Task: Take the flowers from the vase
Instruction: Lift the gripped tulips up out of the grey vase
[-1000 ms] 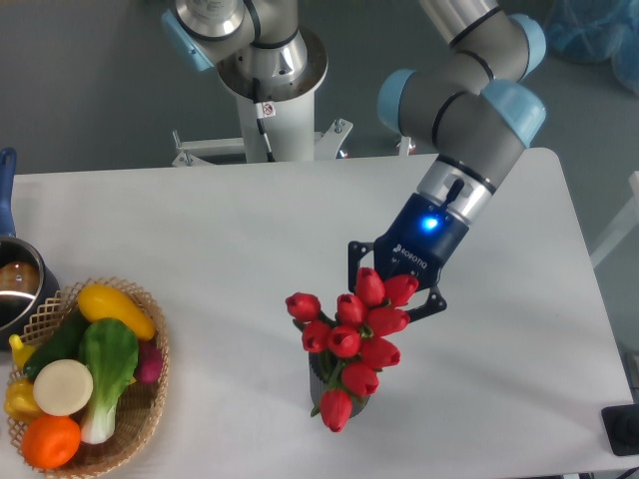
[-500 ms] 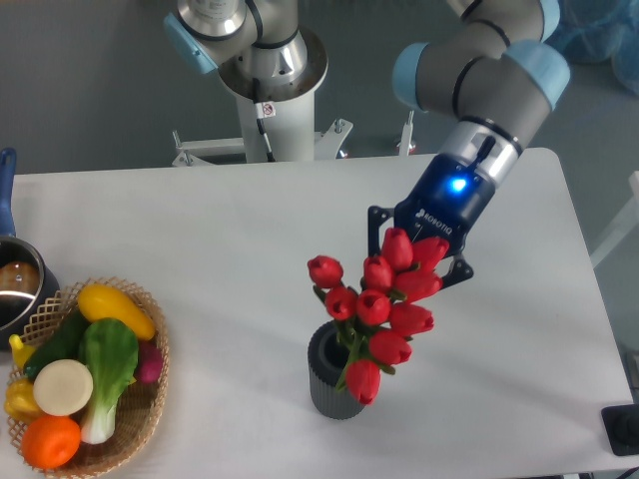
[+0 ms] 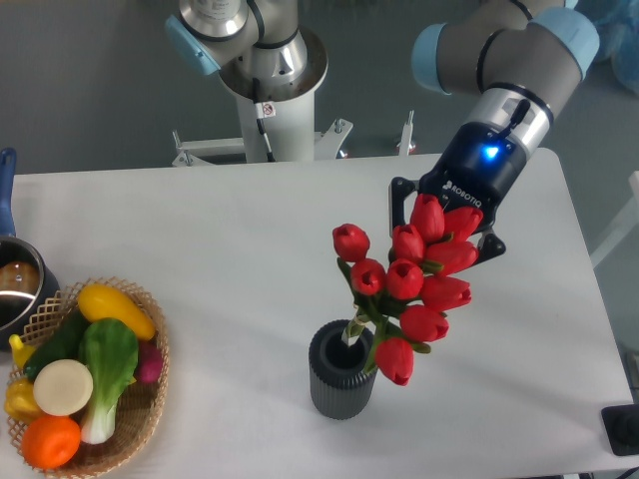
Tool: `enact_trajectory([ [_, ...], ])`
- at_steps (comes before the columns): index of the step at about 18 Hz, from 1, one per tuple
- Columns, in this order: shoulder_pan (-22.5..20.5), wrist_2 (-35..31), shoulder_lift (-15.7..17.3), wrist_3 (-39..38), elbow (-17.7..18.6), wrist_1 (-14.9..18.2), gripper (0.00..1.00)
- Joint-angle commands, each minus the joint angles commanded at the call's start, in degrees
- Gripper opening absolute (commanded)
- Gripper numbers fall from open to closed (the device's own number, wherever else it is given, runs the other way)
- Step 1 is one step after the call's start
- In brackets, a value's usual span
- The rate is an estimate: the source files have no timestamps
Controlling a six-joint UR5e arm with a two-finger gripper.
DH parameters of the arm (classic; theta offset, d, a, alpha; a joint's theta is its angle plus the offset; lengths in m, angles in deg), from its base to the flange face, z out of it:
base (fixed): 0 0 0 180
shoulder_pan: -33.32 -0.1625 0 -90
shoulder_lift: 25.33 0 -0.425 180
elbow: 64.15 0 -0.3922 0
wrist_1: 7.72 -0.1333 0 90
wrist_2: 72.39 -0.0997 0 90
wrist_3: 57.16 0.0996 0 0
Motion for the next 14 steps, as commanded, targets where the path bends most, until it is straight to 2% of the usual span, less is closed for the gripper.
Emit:
enact_trajectory([
  [5, -2.1, 6.2, 0.0, -1.1, -0.1, 0.0, 0.04],
  [11, -4.3, 7.8, 0.7, -2.2, -0.1, 0.1, 0.04],
  [14, -5.7, 6.9, 1.0, 3.8, 0.1, 0.0, 0.04],
])
